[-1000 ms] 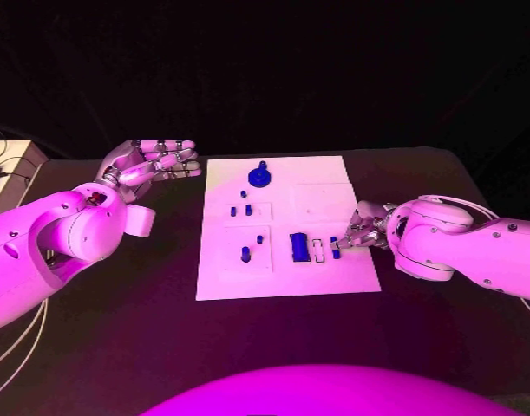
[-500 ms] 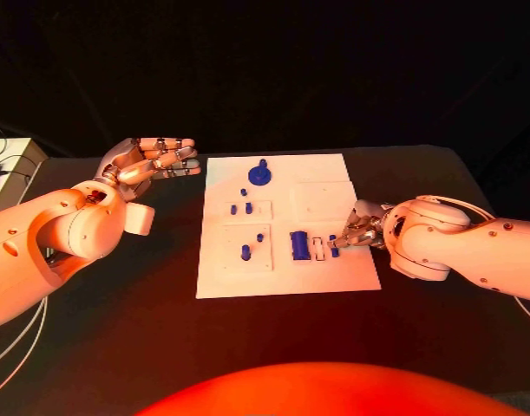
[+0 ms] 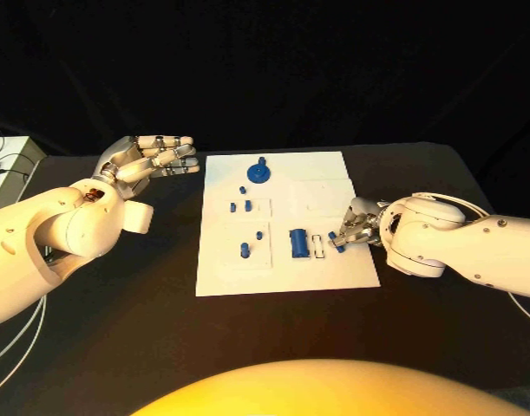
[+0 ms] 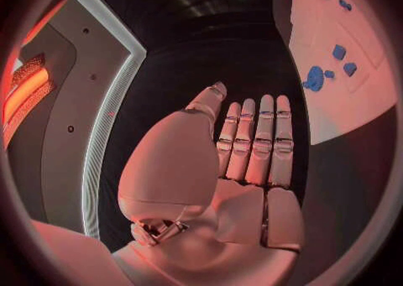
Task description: Assemble the parts on the task board
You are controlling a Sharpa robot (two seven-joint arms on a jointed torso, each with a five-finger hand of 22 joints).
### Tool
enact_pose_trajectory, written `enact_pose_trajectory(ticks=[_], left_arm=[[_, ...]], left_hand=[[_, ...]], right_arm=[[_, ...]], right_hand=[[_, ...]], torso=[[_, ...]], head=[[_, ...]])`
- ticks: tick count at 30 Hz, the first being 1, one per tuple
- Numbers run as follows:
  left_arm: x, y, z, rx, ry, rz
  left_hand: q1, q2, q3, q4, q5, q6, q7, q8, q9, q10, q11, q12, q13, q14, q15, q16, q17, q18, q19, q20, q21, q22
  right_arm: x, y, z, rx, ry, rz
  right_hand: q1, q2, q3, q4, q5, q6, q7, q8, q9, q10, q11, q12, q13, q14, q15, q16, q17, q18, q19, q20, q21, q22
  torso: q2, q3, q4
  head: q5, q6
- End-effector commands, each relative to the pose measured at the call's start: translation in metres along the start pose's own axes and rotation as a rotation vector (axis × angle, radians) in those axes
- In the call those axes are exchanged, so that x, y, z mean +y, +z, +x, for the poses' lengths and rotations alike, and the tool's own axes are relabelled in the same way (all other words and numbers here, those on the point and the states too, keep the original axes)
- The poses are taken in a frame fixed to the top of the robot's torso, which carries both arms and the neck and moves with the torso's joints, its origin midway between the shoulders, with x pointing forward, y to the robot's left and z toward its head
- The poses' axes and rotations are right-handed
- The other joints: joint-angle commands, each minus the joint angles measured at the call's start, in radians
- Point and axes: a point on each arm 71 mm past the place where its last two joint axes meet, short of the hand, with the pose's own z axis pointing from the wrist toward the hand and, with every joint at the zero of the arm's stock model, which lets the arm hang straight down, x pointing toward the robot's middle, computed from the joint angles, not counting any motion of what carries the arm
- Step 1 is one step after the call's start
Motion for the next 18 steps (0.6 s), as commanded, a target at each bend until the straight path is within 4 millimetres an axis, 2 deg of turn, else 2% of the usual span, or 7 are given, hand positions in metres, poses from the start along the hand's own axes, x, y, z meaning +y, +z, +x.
enact_pose_trajectory(ticks=[1,13,18], left_arm=[[-0.0006,0.0001,0.0022,0.016,-0.012,0.003],[-0.0005,-0.0001,0.0020,0.015,-0.011,0.001],[-0.0006,-0.0003,0.0018,0.013,-0.010,0.000]], left_hand=[[0.004,0.002,-0.003,0.003,0.004,-0.005,0.006,0.001,0.000,-0.004,0.001,0.001,-0.001,-0.006,-0.001,-0.004,0.001,-0.007,-0.007,0.001,-0.003,-0.001],[0.004,0.002,-0.006,0.005,0.004,-0.011,0.010,0.000,0.000,-0.007,0.003,0.001,-0.001,-0.007,0.000,-0.004,0.001,-0.006,-0.009,0.002,-0.003,-0.002],[0.005,0.003,-0.006,0.006,0.004,-0.012,0.010,0.000,0.000,-0.007,0.003,0.001,-0.001,-0.007,0.000,-0.004,0.001,-0.006,-0.010,0.002,-0.003,-0.002]], right_arm=[[-0.0022,0.0024,0.0136,0.060,-0.054,-0.002],[-0.0019,0.0062,0.0156,0.073,-0.112,-0.003],[-0.0017,0.0075,0.0186,0.093,-0.126,-0.006]], right_hand=[[0.001,-0.006,0.082,-0.077,0.001,-0.005,-0.003,-0.007,-0.051,-0.007,-0.002,-0.004,-0.001,0.002,0.001,-0.002,0.003,-0.006,0.044,0.000,0.005,0.156],[0.024,-0.005,0.106,-0.121,0.006,-0.011,0.004,-0.012,-0.063,-0.024,0.001,-0.021,-0.011,0.002,0.004,-0.004,0.011,-0.006,0.042,0.003,0.008,0.157],[0.057,0.005,0.126,-0.153,0.029,-0.011,0.007,-0.015,-0.078,-0.031,0.002,-0.026,-0.014,0.002,0.006,-0.004,0.017,-0.006,0.042,0.005,0.010,0.157]], torso=[[-0.001,0.0002,-0.0001],[0.000,-0.0007,0.0002],[0.000,0.0001,-0.0003]], head=[[0.000,0.001],[-0.001,-0.001],[-0.001,-0.002]])
